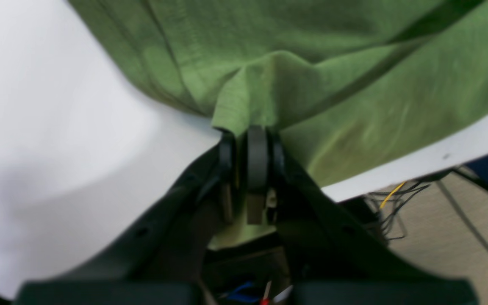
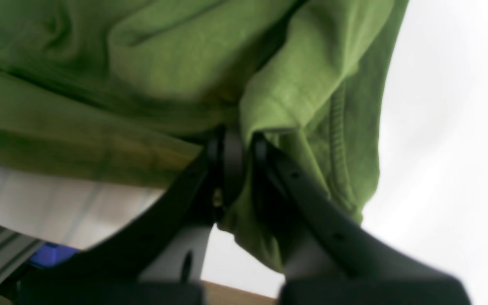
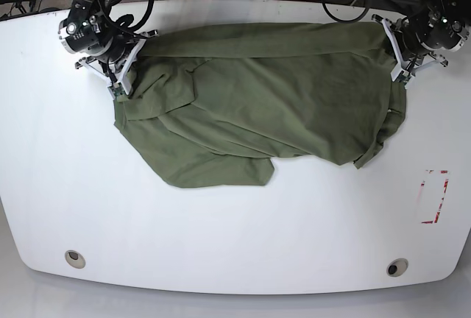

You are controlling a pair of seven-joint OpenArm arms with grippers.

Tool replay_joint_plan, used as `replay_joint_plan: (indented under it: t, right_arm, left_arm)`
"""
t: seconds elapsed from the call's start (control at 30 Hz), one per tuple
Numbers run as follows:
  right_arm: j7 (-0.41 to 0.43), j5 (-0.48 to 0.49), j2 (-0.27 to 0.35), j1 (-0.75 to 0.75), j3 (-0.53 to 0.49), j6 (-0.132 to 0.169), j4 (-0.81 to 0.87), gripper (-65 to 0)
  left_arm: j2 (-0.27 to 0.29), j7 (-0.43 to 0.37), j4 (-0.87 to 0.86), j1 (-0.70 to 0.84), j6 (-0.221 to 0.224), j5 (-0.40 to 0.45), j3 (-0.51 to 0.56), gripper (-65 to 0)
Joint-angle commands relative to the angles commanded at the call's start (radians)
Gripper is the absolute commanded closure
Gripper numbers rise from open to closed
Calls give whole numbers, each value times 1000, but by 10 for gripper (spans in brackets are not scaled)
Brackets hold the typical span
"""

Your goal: Fold the T-shirt properly

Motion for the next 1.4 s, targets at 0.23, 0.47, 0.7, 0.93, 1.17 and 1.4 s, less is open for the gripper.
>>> replay_joint_plan:
  t: [0.23,0.47,0.7,0.93,1.17,1.4]
  right_arm:
    - [0,-8,2,0,0,0,-3,-13]
    - [0,-9,2,-2,2,0,-43,-13]
    - [0,-8,0,-2,2,0,-51,-13]
    - [0,-8,0,3,2,0,-55,-13]
    - [0,-8,0,14,2,0,-54,-13]
    - [-3,-8,0,29,2,0,-55,-13]
  left_arm:
    - [-43,0,0,11,0,-2,-8,0]
    - [-28,0,52,14,0,-2,-78,0]
    - [-8,0,57,-8,0,-2,-127,0]
    - [-38,2,57,3,0,-11,-118,0]
    - [-115,61,61,18,0,-175,-104,0]
    - [-224,60,61,35,0,-373,-110,0]
